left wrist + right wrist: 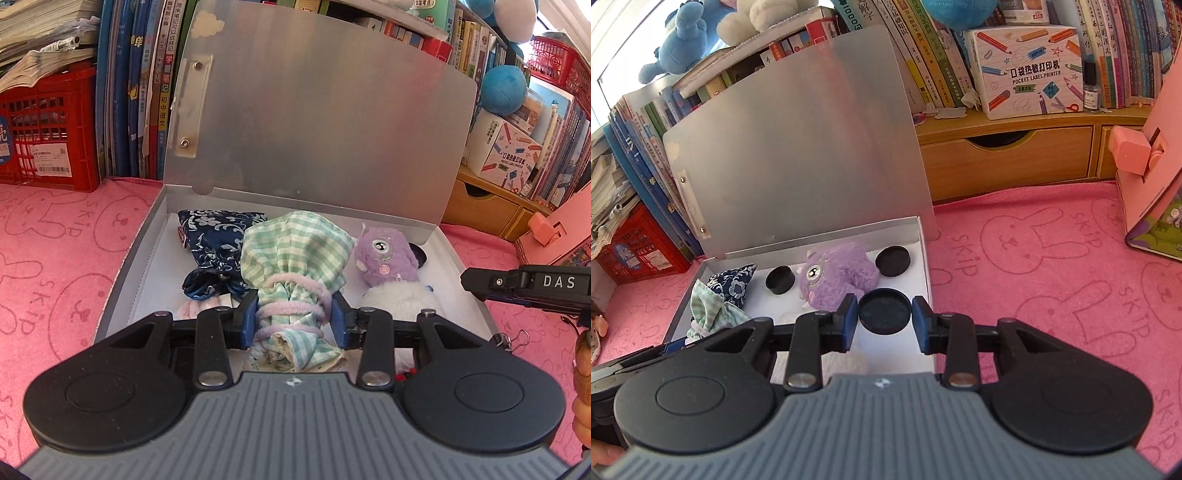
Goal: Organize objects
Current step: 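Open both grippers to drop the green bundle and black lid in the box, then move both grippers back to the white paper and white tissue on the table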
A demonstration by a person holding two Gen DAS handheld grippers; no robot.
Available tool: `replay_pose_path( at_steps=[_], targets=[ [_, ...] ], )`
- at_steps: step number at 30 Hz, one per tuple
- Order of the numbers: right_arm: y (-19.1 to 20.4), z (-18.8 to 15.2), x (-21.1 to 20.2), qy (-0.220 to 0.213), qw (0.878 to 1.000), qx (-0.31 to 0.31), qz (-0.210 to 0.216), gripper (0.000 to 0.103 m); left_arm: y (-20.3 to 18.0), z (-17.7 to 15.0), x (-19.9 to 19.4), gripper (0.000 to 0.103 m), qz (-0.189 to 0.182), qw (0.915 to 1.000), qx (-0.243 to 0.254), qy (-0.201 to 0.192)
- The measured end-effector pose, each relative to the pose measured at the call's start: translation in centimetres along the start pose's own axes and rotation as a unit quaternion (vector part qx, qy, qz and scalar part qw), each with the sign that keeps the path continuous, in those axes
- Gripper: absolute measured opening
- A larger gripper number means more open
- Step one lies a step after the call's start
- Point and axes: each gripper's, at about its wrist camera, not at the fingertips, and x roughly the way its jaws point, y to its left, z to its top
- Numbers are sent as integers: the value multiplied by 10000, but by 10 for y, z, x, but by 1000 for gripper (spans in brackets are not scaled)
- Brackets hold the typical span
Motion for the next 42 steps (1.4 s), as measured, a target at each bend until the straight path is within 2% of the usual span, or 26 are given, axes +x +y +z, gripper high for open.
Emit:
replay_pose_path(
  at_steps=[10,20,22,23,24,26,32,37,42],
  targets=[
    [0,7,31,66,9998,-80,-160,39,0,1,30,45,63,9998,102,152],
    [3,7,46,59,9997,-191,-153,39,0,6,36,45,154,9996,220,103],
    [3,8,46,30,9996,-204,-175,46,-1,7,35,46,178,9995,239,110],
    [3,8,46,14,9996,-210,-184,55,-2,7,34,47,185,9995,245,108],
    [2,8,45,-1,9996,-214,-183,58,-2,7,33,49,188,9995,243,120],
    [2,7,43,-14,9996,-213,-158,60,-2,7,29,63,228,9994,239,118],
    [3,6,20,-173,9995,-259,-95,64,-10,9,-1,79,393,9981,449,-134],
    [7,0,-12,-377,9985,-402,51,70,-12,4,-35,86,336,9974,553,-308],
    [12,-15,-48,-613,9954,-693,263,86,-12,-6,-76,91,308,9962,619,-525]
  ],
)
